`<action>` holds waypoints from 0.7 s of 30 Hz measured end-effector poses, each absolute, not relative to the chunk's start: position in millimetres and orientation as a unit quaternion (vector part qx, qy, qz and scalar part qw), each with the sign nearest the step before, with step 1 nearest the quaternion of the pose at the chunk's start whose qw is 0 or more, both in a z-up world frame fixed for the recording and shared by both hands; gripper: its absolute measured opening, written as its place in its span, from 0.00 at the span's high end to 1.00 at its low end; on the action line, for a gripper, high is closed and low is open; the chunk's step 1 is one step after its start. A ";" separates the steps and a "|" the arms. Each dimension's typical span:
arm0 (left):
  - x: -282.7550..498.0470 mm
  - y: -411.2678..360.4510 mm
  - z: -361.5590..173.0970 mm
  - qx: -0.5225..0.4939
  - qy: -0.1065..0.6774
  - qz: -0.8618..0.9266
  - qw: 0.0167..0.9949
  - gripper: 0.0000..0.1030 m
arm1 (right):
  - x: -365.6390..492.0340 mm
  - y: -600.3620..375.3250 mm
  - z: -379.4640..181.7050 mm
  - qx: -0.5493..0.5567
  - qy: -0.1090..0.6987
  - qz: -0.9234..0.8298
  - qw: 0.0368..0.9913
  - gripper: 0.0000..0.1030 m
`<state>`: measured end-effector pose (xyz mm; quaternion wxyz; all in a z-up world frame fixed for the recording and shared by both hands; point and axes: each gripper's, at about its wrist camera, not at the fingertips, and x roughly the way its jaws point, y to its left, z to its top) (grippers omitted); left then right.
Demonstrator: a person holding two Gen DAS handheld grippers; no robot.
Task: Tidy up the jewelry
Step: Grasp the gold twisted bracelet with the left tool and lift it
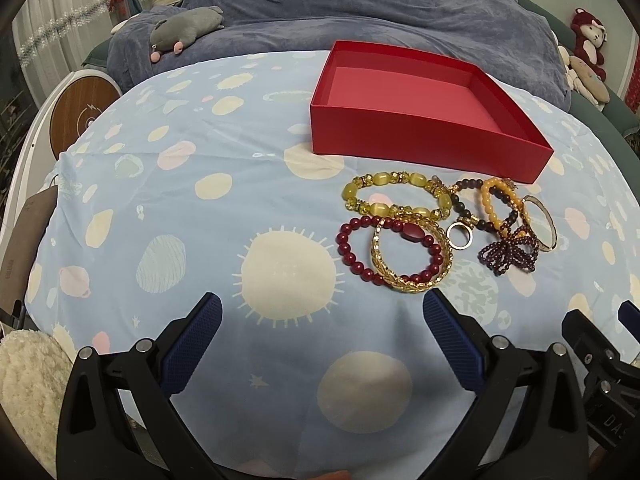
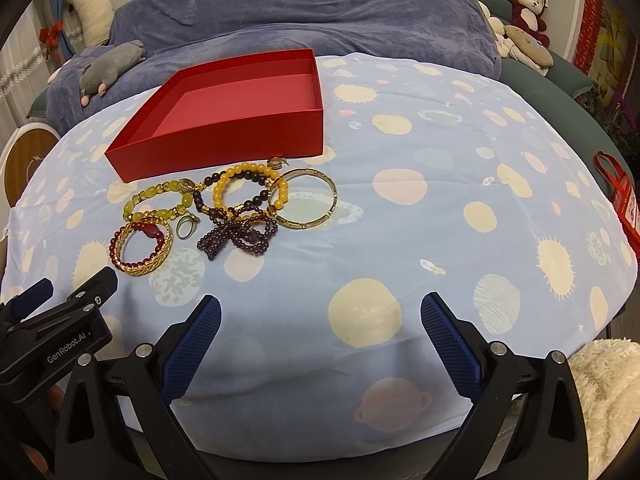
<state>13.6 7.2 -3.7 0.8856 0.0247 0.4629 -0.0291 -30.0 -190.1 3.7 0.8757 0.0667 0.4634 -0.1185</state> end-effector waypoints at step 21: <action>48.0 -44.5 -25.5 0.053 0.497 -0.070 0.863 0.18 | -22.3 -222.4 0.7 0.112 0.475 -0.140 0.862 0.06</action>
